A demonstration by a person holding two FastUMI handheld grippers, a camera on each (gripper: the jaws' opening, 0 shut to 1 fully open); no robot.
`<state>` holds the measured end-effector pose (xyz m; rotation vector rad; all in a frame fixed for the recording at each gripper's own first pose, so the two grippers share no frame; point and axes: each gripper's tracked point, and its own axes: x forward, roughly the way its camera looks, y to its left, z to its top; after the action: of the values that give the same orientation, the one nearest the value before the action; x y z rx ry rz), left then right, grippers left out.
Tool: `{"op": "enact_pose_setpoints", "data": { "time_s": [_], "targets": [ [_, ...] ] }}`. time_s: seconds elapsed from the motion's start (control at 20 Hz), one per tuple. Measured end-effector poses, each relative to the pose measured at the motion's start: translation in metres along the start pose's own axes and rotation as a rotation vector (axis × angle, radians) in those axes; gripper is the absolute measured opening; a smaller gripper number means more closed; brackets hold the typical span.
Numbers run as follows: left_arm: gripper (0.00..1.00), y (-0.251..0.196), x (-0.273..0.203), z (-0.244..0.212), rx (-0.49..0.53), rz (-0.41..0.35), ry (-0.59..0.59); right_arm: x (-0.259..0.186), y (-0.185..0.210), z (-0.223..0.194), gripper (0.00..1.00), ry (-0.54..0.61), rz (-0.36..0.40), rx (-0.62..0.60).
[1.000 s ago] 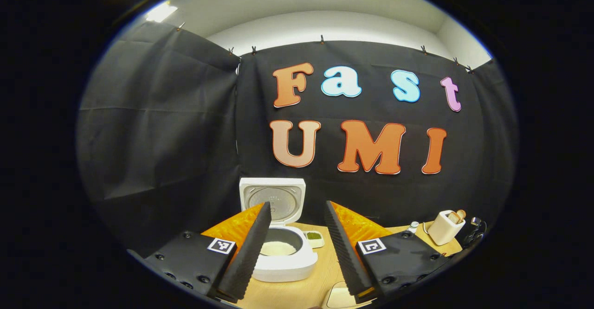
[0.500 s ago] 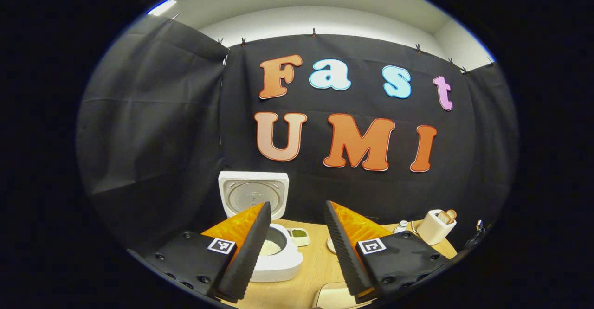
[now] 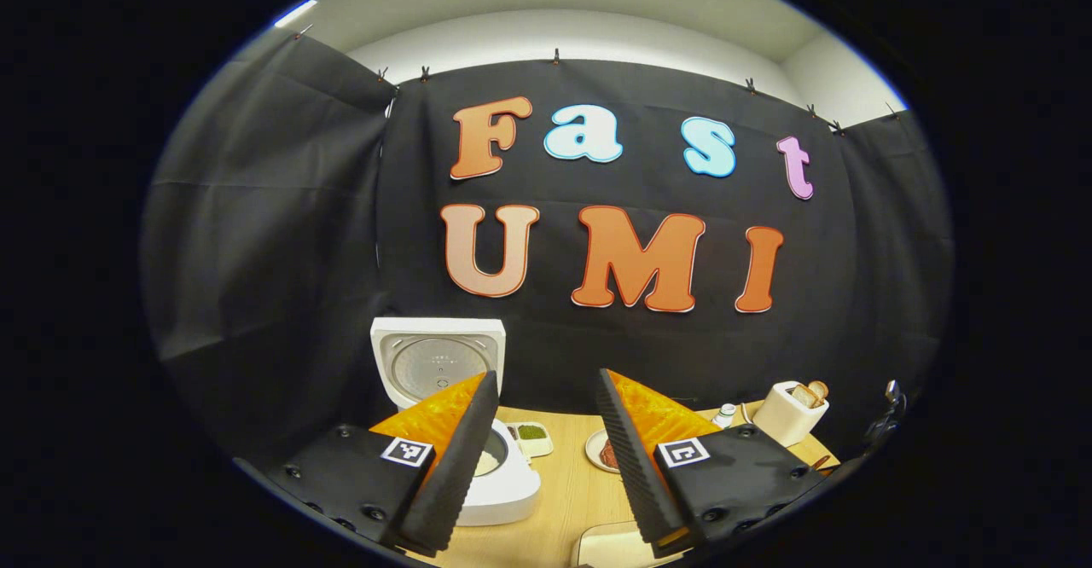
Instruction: Close the left gripper, press the button to open the rice cooker; take a wooden spoon from the chopstick holder with the right hand, scoop a spoonful of rice and pour it into the rice cooker, then put the wooden spoon back into the chopstick holder.
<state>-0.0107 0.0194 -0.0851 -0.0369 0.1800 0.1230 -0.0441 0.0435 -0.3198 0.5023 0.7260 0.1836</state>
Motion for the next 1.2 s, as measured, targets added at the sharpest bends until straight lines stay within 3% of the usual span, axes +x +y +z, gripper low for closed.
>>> {"op": "enact_pose_setpoints", "data": {
  "time_s": [0.2, 0.35, 0.7, 1.2],
  "targets": [
    [0.82, 0.02, 0.008, -0.005, 0.05, 0.059, -0.004, -0.017, 0.038, 0.025, 0.12, -0.06, 0.053, -0.014],
    [1.0, 0.032, 0.011, -0.009, 0.051, 0.077, -0.002, -0.021, 0.076, 0.028, 0.12, -0.073, 0.112, -0.022],
    [1.0, 0.064, 0.013, -0.015, 0.065, 0.079, 0.001, -0.008, 0.155, 0.001, 0.12, -0.055, 0.184, -0.121],
    [1.0, 0.126, 0.012, -0.03, 0.045, 0.045, 0.037, 0.024, 0.173, -0.067, 0.12, -0.043, -0.002, -0.408]
  ]
}}
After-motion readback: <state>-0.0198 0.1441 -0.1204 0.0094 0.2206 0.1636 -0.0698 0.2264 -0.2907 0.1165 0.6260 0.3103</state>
